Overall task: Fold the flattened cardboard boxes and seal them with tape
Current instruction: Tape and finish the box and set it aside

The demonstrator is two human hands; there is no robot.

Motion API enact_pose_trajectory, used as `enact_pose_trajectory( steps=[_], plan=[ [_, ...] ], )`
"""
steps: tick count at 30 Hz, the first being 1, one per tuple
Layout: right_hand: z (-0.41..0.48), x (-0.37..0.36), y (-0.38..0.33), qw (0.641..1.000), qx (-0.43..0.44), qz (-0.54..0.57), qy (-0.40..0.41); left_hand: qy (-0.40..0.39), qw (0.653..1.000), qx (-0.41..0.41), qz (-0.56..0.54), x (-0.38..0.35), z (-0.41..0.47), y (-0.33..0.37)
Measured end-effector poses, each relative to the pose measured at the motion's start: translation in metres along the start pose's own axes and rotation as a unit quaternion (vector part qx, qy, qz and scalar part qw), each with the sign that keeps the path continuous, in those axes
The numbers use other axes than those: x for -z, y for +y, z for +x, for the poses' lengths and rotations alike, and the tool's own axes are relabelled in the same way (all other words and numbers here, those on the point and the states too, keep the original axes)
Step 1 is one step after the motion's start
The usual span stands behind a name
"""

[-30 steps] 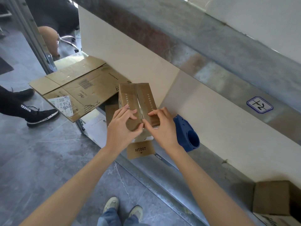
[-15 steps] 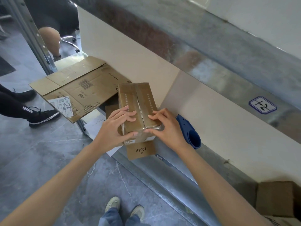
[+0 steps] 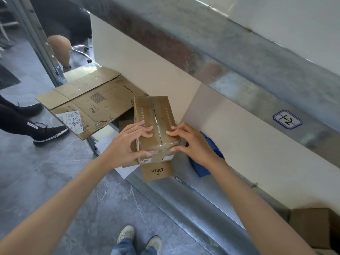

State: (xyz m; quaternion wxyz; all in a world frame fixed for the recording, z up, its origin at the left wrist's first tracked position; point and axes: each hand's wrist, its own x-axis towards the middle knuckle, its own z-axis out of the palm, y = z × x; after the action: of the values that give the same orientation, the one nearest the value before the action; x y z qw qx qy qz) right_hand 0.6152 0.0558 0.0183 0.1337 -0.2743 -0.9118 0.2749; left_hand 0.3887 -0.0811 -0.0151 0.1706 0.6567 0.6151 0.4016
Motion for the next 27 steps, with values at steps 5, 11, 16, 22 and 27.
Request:
enact_pose_trajectory(
  steps=[5,11,16,22,27],
  plan=[
    [0.003,0.011,-0.001,0.999,0.014,-0.015,-0.029,-0.085,0.996,0.017,-0.023,0.015,0.008,-0.003],
    [0.0,0.019,-0.001,1.0,0.011,0.001,-0.014,-0.047,0.999,0.017,0.002,0.01,0.008,0.003],
    [-0.015,0.027,0.013,1.0,-0.01,0.017,-0.002,0.018,0.998,0.002,0.054,-0.026,0.003,0.022],
    [-0.023,0.025,0.023,0.996,-0.062,0.016,0.065,0.106,0.986,-0.009,0.132,-0.061,-0.002,0.036],
    [-0.03,0.013,0.019,0.992,-0.105,0.029,0.063,0.072,0.985,-0.061,0.147,-0.048,0.006,0.026]
  ],
)
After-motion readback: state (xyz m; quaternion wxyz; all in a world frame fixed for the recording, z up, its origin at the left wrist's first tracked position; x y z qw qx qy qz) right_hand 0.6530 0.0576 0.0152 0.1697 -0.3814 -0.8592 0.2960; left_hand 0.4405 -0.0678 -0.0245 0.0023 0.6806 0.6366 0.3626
